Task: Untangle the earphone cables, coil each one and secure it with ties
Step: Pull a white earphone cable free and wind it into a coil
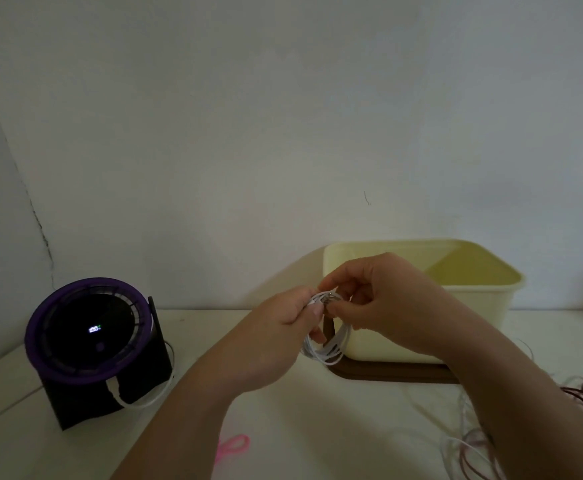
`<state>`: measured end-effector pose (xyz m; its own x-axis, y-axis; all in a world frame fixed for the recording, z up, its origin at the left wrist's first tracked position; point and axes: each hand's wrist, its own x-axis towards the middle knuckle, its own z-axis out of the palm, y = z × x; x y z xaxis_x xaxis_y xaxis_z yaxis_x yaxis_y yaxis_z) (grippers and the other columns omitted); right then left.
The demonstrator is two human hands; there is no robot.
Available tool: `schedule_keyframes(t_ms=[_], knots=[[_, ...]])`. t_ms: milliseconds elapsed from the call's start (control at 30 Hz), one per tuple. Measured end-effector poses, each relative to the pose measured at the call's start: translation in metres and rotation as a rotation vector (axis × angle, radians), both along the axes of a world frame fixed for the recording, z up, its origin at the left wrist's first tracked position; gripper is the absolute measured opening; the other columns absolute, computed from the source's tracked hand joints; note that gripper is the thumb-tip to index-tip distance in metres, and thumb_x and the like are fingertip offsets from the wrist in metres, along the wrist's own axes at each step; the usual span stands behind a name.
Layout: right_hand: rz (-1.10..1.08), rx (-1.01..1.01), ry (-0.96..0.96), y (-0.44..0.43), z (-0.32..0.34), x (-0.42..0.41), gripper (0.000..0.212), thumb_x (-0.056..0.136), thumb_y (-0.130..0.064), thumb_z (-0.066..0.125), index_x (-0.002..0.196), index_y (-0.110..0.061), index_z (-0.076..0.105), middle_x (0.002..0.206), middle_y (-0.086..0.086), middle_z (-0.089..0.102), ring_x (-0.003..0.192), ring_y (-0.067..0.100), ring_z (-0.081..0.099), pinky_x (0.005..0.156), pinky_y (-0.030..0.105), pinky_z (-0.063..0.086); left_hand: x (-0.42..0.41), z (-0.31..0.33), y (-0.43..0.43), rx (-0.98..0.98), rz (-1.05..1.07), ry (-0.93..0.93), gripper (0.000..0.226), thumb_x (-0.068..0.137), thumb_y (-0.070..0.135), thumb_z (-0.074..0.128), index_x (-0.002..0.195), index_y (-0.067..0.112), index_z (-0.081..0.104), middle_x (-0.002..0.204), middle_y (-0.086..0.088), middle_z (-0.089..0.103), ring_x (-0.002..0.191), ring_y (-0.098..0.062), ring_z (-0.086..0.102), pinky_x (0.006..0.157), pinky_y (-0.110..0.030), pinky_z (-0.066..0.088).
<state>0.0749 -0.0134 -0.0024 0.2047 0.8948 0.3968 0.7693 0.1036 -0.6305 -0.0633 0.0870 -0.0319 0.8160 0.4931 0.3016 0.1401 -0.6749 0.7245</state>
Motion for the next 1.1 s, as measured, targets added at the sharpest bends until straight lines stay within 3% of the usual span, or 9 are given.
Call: schedule_keyframes(t_ms=[67, 200, 333, 400, 533, 700, 800, 933, 1100], knots=[[0.001, -0.027, -0.049, 0.000, -0.001, 0.001, 0.011, 0.081, -0.014, 0.068, 0.086, -0.022, 0.071, 0.057, -0.012, 0.059, 0.047, -0.001, 0.048, 0.049, 0.011, 0.037, 0.002, -0.003, 0.001, -0.088, -0.026, -0.041, 0.027, 0.098, 0.034, 0.038, 0.084, 0.019, 0.057, 0.071, 0.013, 0.058, 0.073, -0.012, 0.055, 0.078, -0.036, 0.047], [-0.011, -0.103, 0.009, 0.001, -0.006, 0.008, 0.013, 0.085, -0.017, 0.065, 0.074, -0.012, 0.069, 0.052, -0.007, 0.050, 0.049, 0.006, 0.041, 0.053, 0.022, 0.036, 0.006, -0.002, 0.000, -0.334, -0.022, -0.162, 0.033, 0.101, 0.020, 0.036, 0.084, 0.020, 0.064, 0.067, 0.010, 0.061, 0.070, -0.008, 0.056, 0.077, -0.028, 0.051], [0.070, -0.055, 0.431, 0.003, -0.006, 0.011, 0.015, 0.086, -0.016, 0.065, 0.073, -0.011, 0.069, 0.056, -0.001, 0.059, 0.054, 0.010, 0.051, 0.058, 0.022, 0.043, 0.007, 0.003, -0.001, -0.498, -0.028, -0.290, 0.029, 0.101, 0.013, 0.034, 0.092, -0.001, 0.058, 0.062, 0.009, 0.057, 0.067, -0.006, 0.055, 0.077, -0.024, 0.051], [0.126, 0.023, 0.643, 0.006, -0.007, 0.009, 0.017, 0.087, -0.007, 0.063, 0.071, -0.011, 0.069, 0.058, 0.000, 0.061, 0.053, 0.008, 0.053, 0.056, 0.019, 0.045, 0.008, 0.002, 0.001, -0.465, 0.011, -0.329, 0.028, 0.101, 0.013, 0.035, 0.092, -0.003, 0.056, 0.059, 0.011, 0.056, 0.065, -0.005, 0.054, 0.082, -0.030, 0.051], [0.183, 0.114, 0.827, 0.012, -0.009, 0.000, 0.022, 0.087, -0.005, 0.060, 0.067, -0.010, 0.068, 0.061, 0.007, 0.058, 0.051, 0.007, 0.053, 0.055, 0.016, 0.048, 0.009, -0.001, 0.001, -0.157, 0.130, -0.317, 0.034, 0.100, 0.019, 0.038, 0.069, 0.018, 0.051, 0.057, 0.014, 0.054, 0.061, -0.006, 0.050, 0.075, -0.039, 0.049], [0.129, 0.162, 0.810, 0.013, -0.010, 0.002, 0.014, 0.087, -0.004, 0.061, 0.077, -0.006, 0.069, 0.061, 0.003, 0.062, 0.050, 0.007, 0.050, 0.053, 0.016, 0.047, 0.009, -0.004, 0.003, -0.055, 0.160, -0.241, 0.035, 0.100, 0.022, 0.039, 0.068, 0.026, 0.054, 0.058, 0.013, 0.053, 0.062, -0.013, 0.053, 0.070, -0.040, 0.047], [0.112, 0.196, 0.761, 0.009, -0.006, 0.006, 0.008, 0.085, -0.005, 0.063, 0.084, -0.008, 0.070, 0.063, 0.001, 0.064, 0.050, 0.007, 0.051, 0.054, 0.017, 0.047, 0.007, 0.001, 0.004, -0.397, 0.076, -0.336, 0.028, 0.100, 0.015, 0.039, 0.085, 0.011, 0.062, 0.064, 0.011, 0.059, 0.066, -0.010, 0.055, 0.079, -0.038, 0.052], [0.158, 0.183, 0.765, 0.007, -0.003, 0.009, 0.011, 0.085, -0.005, 0.061, 0.091, -0.010, 0.069, 0.063, 0.001, 0.063, 0.051, 0.007, 0.049, 0.054, 0.017, 0.045, 0.005, 0.007, 0.002, -0.810, -0.094, -0.460, 0.022, 0.092, 0.009, 0.044, 0.103, -0.007, 0.054, 0.067, 0.003, 0.061, 0.064, -0.010, 0.061, 0.077, -0.031, 0.055], [0.195, 0.124, 0.723, 0.006, -0.002, 0.007, 0.014, 0.086, -0.002, 0.059, 0.088, -0.010, 0.070, 0.061, 0.001, 0.061, 0.049, 0.008, 0.049, 0.051, 0.017, 0.044, 0.002, 0.008, 0.007, -1.028, -0.145, -0.600, 0.032, 0.081, 0.011, 0.050, 0.110, 0.004, 0.061, 0.070, -0.003, 0.060, 0.066, -0.011, 0.065, 0.062, -0.027, 0.057]])
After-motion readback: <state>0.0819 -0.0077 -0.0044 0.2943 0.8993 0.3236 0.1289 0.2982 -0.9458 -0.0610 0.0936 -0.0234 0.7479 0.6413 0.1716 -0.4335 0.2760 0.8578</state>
